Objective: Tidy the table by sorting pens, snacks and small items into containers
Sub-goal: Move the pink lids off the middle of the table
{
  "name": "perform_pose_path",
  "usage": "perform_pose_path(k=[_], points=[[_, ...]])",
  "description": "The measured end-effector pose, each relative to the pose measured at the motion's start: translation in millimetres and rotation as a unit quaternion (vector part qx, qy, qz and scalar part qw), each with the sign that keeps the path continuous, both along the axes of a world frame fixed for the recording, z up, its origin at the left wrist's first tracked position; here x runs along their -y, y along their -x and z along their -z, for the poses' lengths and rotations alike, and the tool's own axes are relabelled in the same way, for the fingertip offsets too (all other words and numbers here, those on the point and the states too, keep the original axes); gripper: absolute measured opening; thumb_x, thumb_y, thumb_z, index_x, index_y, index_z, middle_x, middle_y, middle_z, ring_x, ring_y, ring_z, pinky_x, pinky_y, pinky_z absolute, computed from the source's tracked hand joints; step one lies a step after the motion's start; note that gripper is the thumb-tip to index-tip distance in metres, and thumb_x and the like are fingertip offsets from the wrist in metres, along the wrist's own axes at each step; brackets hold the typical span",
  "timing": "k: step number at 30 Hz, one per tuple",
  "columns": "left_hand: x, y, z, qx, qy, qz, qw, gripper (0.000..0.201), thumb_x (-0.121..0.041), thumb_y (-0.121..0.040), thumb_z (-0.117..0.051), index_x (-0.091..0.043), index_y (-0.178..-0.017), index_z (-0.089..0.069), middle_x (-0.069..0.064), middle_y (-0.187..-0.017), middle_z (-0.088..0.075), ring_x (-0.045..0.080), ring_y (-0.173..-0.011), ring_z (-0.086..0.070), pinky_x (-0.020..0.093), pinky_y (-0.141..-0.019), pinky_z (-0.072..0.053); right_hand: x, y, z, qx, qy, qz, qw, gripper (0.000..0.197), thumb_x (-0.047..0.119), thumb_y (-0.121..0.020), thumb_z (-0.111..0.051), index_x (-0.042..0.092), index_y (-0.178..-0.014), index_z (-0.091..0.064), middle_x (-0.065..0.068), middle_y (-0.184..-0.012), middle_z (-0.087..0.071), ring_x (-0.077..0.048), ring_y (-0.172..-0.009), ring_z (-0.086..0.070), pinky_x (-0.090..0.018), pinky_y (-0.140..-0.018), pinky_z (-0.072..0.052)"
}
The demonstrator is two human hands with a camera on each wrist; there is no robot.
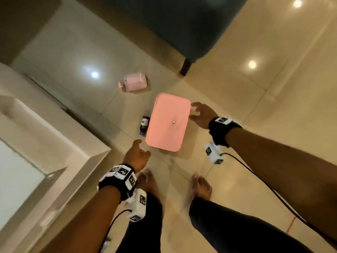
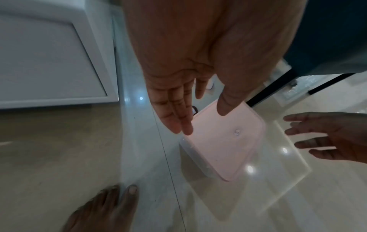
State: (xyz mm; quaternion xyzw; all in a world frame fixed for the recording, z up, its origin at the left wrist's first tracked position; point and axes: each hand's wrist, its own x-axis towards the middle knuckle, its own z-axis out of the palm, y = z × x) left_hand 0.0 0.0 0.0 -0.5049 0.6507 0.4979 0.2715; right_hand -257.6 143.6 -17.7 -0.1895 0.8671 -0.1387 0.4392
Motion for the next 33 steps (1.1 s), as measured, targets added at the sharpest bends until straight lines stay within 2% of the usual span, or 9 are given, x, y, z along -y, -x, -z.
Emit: perform_pose_path(k=[3,5,9,13,16,19,23,28,33], points=[[6,-4,62,0.030,-0.020,-0.019,0.999,0.078,-0.031,-0.085,-0.065,-0.026,-0.149,-0.021,0.013,-0.110,-0.064,0.035,-0.105,-0.063,0.051,-0.095,-0.050,20,9,48,-0.028,0.022,0.034,0.999,0.064,0.031,-0.092,-0.064,0.021,-0.149,-0.035,-0.015,-0.144,-0.043,-0.032,-0.131,-0.047,-0.034,-0.107,-0.038],[3,-5,86,0.034,-0.041,-0.025,0.998,0.080,-0.033,-0.082,-0.067,-0.027,-0.149,-0.022,0.012,-0.121,-0.061,0.034,-0.110,-0.062,0.051,-0.098,-0.049,22,6,70,-0.029,0.020,0.041,0.999,0.068,0.029,-0.092,-0.063,0.019,-0.151,-0.031,-0.014,-0.147,-0.042,-0.032,-0.133,-0.045,-0.039,-0.109,-0.037],[-6,1,89,-0.018,-0.046,-0.081,0.996,0.054,-0.023,-0.075,-0.070,-0.027,-0.123,-0.045,0.007,-0.109,-0.064,0.029,-0.099,-0.066,0.047,-0.091,-0.053,18,6,84,-0.007,0.041,0.086,0.995,0.060,0.022,-0.090,-0.062,0.016,-0.144,-0.037,-0.011,-0.133,-0.057,-0.029,-0.117,-0.056,-0.031,-0.093,-0.043],[-13,3,74,-0.026,-0.061,-0.213,0.975,0.044,-0.006,-0.087,-0.064,-0.012,-0.127,-0.047,0.012,-0.094,-0.065,0.027,-0.079,-0.067,0.042,-0.079,-0.054,6,-4,76,0.015,0.010,0.133,0.991,0.047,0.029,-0.086,-0.061,0.021,-0.131,-0.047,-0.010,-0.123,-0.063,-0.034,-0.107,-0.063,-0.047,-0.093,-0.053],[-13,0,51,-0.033,-0.028,-0.200,0.979,0.042,-0.008,-0.088,-0.061,-0.012,-0.127,-0.047,0.015,-0.098,-0.066,0.028,-0.079,-0.068,0.042,-0.081,-0.055,-9,-12,53,0.015,-0.002,0.162,0.987,0.046,0.031,-0.086,-0.063,0.020,-0.129,-0.050,-0.011,-0.122,-0.065,-0.034,-0.106,-0.064,-0.046,-0.093,-0.052],[-12,-3,10,-0.047,0.010,-0.176,0.983,0.036,-0.012,-0.085,-0.060,-0.021,-0.118,-0.049,0.008,-0.091,-0.067,0.027,-0.081,-0.070,0.048,-0.088,-0.055,-21,-19,14,-0.001,0.009,0.174,0.985,0.043,0.029,-0.087,-0.063,0.017,-0.128,-0.052,-0.012,-0.113,-0.069,-0.031,-0.105,-0.065,-0.038,-0.094,-0.050],[-3,1,-75,-0.089,0.040,-0.155,0.983,0.039,-0.013,-0.086,-0.059,-0.022,-0.122,-0.048,0.002,-0.084,-0.062,0.024,-0.080,-0.070,0.049,-0.087,-0.055,-28,-20,-60,-0.007,0.055,0.227,0.972,0.041,0.029,-0.082,-0.065,0.018,-0.121,-0.056,-0.001,-0.084,-0.067,-0.034,-0.092,-0.068,-0.050,-0.087,-0.054],[21,8,-199,-0.131,0.090,-0.105,0.982,0.046,-0.021,-0.087,-0.063,-0.024,-0.129,-0.045,0.002,-0.092,-0.062,0.024,-0.088,-0.067,0.045,-0.085,-0.054,-13,-24,-177,-0.041,0.133,0.286,0.948,0.031,0.021,-0.088,-0.063,0.017,-0.117,-0.056,0.008,-0.081,-0.059,-0.026,-0.080,-0.069,-0.044,-0.081,-0.057],[79,0,-298,-0.152,0.152,-0.122,0.969,0.046,-0.020,-0.086,-0.066,-0.021,-0.128,-0.046,0.000,-0.095,-0.060,0.027,-0.090,-0.064,0.045,-0.086,-0.054,37,-43,-281,-0.043,0.216,0.270,0.937,0.024,0.016,-0.090,-0.064,0.017,-0.111,-0.051,0.007,-0.084,-0.058,-0.021,-0.067,-0.065,-0.036,-0.070,-0.054]])
